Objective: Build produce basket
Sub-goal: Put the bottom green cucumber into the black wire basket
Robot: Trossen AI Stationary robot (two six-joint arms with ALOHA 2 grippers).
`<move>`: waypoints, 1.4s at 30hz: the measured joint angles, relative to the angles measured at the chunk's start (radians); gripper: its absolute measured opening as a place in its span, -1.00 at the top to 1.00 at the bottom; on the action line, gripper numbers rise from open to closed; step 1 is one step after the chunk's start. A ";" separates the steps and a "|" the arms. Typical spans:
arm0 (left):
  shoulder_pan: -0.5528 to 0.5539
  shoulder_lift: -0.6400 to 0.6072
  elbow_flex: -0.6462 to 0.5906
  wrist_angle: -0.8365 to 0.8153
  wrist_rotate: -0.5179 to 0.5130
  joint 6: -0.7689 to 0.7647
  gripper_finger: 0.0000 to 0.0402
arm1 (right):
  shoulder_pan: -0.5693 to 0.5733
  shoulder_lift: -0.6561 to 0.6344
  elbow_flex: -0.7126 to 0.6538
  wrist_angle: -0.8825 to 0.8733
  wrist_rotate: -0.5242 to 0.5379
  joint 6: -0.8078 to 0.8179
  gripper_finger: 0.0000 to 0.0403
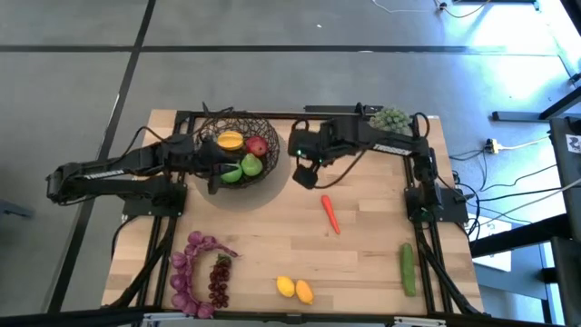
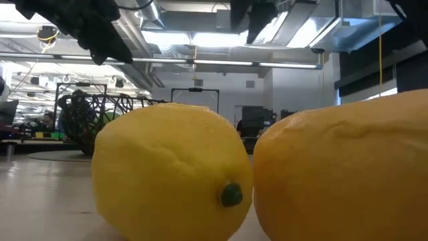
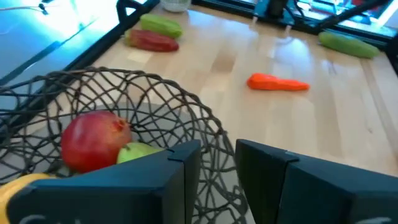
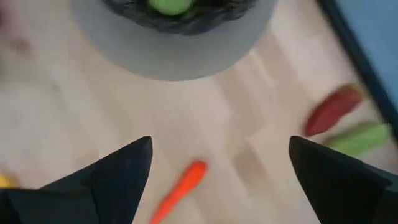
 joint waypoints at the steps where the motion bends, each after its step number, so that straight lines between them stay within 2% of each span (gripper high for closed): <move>1: -0.009 0.000 0.000 -0.001 0.000 0.001 0.54 | 0.019 -0.003 -0.001 -0.001 -0.016 0.015 -0.82; 3: -0.027 0.000 0.000 -0.001 0.000 0.001 0.54 | 0.057 -0.009 -0.011 -0.001 -0.036 0.065 -0.82; 7: -0.062 0.001 0.000 -0.001 0.000 0.001 0.54 | 0.126 -0.050 -0.109 -0.003 0.002 0.192 -0.82; 12: -0.109 0.001 0.000 0.010 0.000 0.002 0.54 | 0.180 -0.184 -0.337 -0.005 0.116 0.342 -0.82; 14: -0.129 0.001 0.000 0.019 0.000 0.001 0.54 | 0.189 -0.246 -0.461 -0.004 0.127 0.417 -0.82; 16: -0.150 0.001 0.000 0.027 0.000 0.001 0.54 | 0.189 -0.319 -0.577 -0.004 0.082 0.517 -0.82; 21: -0.192 0.005 0.000 0.073 -0.004 0.000 0.54 | 0.206 -0.447 -0.793 0.052 -0.152 0.754 -0.82; 26: -0.233 0.022 0.000 0.094 -0.020 0.000 0.54 | 0.248 -0.568 -0.950 0.072 -0.271 0.883 -0.82; 30: -0.263 0.061 0.000 0.136 -0.023 -0.003 0.54 | 0.299 -0.663 -1.077 0.114 -0.303 0.987 -0.82; 34: -0.283 0.123 0.015 0.171 -0.023 0.029 0.54 | 0.357 -0.745 -1.215 0.231 -0.309 1.074 -0.82; 38: -0.291 0.214 0.101 0.148 -0.024 0.108 0.54 | 0.411 -0.810 -1.341 0.361 -0.328 1.145 -0.82; 42: -0.291 0.317 0.233 0.029 -0.034 0.172 0.54 | 0.443 -0.836 -1.426 0.466 -0.328 1.215 -0.82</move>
